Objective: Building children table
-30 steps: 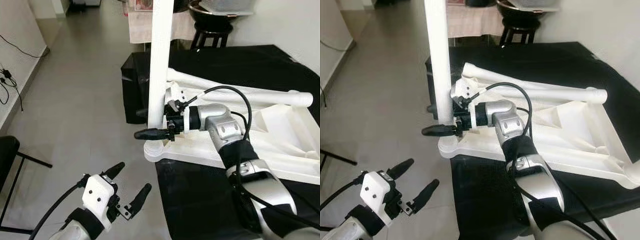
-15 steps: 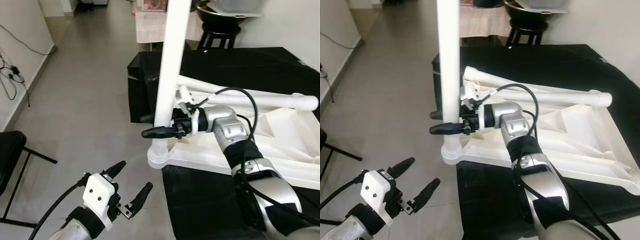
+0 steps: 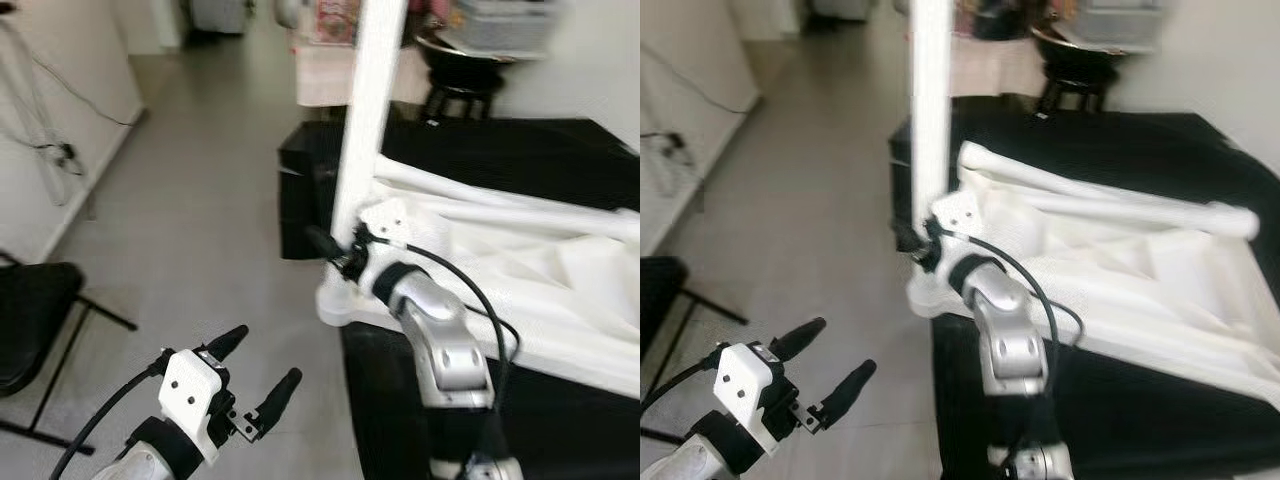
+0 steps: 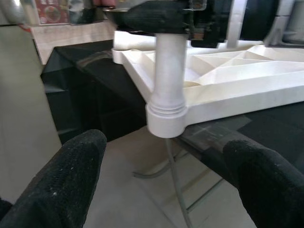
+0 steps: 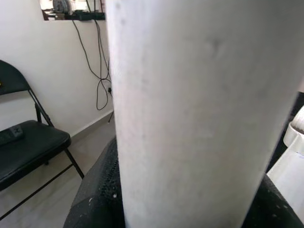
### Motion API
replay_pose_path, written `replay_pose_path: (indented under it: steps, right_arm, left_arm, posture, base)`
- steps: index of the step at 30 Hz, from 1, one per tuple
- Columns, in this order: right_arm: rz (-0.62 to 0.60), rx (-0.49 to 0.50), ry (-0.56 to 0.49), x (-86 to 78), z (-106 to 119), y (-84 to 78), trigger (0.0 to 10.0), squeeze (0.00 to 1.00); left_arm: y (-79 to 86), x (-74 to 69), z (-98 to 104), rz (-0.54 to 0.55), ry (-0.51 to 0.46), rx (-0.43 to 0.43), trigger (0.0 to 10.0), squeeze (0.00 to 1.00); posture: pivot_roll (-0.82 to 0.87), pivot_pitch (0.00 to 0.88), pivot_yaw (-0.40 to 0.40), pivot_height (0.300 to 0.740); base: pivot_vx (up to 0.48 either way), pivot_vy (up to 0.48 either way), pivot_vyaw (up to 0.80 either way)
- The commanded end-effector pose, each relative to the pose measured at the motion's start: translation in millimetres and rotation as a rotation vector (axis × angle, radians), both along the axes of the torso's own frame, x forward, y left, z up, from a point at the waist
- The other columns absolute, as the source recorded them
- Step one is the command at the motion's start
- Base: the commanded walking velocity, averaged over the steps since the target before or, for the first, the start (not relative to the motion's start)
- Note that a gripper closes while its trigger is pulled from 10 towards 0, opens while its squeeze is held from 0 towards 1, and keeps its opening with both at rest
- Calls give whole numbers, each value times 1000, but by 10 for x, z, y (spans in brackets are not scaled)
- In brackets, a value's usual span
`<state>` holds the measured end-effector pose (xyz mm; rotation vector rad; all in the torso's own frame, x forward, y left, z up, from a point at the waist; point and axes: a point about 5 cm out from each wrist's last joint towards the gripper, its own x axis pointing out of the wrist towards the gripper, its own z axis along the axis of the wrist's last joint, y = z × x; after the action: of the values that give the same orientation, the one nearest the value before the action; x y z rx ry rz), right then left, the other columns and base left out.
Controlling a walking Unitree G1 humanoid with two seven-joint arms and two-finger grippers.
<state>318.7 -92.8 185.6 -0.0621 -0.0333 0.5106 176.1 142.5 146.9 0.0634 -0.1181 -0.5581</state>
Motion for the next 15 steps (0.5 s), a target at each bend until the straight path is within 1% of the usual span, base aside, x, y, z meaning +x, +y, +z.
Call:
replay_pose_path:
  steps: [1,4,5,6,8,10,11,12,13,14,15]
  right_arm:
    - [-44,-64,150,-40,-346,-60,0,0]
    - [-30,-67,150,-9,-321,-30,0,0]
    - [8,-73,144,26,-287,-3,10000,0]
    - [8,-73,144,26,-287,-3,10000,0]
    - [121,-87,93,84,-162,69,10000,0]
    - [121,-87,93,84,-162,69,10000,0]
    - [258,-81,76,101,-88,147,10000,1000]
    - [397,-91,38,63,21,223,10000,1000]
    - [487,-101,15,27,87,269,10000,1000]
    - [487,-101,15,27,87,269,10000,1000]
    - [535,-109,2,-5,127,296,10000,1000]
  left_arm:
    - [16,7,-28,-9,20,10,10000,0]
    - [26,10,-32,3,17,10,10000,0]
    - [29,11,-33,9,16,9,10000,0]
    - [29,11,-33,9,16,9,10000,0]
    - [22,12,-38,10,17,8,10000,0]
    - [22,12,-38,10,17,8,10000,0]
    - [13,13,-41,4,18,8,10000,0]
    - [5,13,-42,-1,19,8,10000,0]
    - [0,13,-42,-5,19,8,10000,0]
    - [0,13,-42,-5,19,8,10000,0]
    - [-2,13,-42,-7,20,7,10000,0]
  posture:
    - [-82,107,-70,740]
    - [-81,101,-65,740]
    - [-81,100,-63,740]
    - [-81,100,-63,740]
    - [-80,97,-64,740]
    - [-80,97,-64,740]
    - [-77,95,-64,740]
    - [-72,92,-66,740]
    - [-72,92,-66,740]
    - [-72,92,-66,740]
    - [-72,92,-66,740]
  base:
    - [0,0,0]
    - [0,0,0]
    - [0,0,0]
    - [0,0,0]
    - [0,0,0]
    - [0,0,0]
    - [0,0,0]
    - [0,0,0]
    - [0,0,0]
    - [0,0,0]
    - [0,0,0]
